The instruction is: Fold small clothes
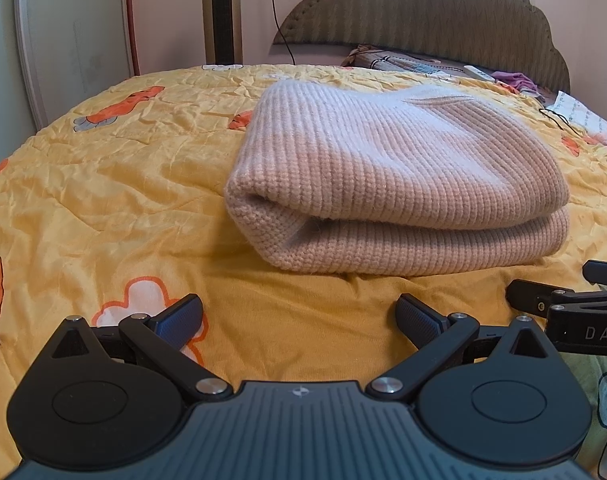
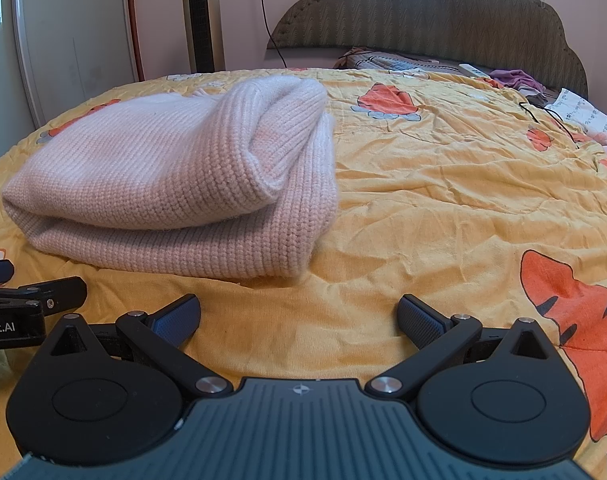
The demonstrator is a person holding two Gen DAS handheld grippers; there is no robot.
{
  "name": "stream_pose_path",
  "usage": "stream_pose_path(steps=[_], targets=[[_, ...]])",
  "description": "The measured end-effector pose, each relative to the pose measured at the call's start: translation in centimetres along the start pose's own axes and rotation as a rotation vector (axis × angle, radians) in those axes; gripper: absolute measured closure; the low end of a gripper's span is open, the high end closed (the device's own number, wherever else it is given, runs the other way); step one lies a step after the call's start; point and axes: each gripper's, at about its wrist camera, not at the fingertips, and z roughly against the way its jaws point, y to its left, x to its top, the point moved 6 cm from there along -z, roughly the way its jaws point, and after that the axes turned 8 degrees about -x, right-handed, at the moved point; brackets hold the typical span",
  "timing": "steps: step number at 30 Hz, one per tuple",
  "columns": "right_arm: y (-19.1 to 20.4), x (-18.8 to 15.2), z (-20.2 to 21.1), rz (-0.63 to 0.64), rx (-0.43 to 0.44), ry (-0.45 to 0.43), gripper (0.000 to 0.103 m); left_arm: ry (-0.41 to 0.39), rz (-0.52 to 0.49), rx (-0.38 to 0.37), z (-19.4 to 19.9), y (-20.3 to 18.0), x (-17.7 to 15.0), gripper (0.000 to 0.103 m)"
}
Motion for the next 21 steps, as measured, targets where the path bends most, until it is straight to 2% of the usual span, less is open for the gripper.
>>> stream_pose_path(steps=[21], targets=[[-0.02, -0.02, 0.06, 0.0, -0.001, 0.0, 0.001, -0.014, 0.037, -0.019, 0.52, 0.41, -0.06, 0.0]])
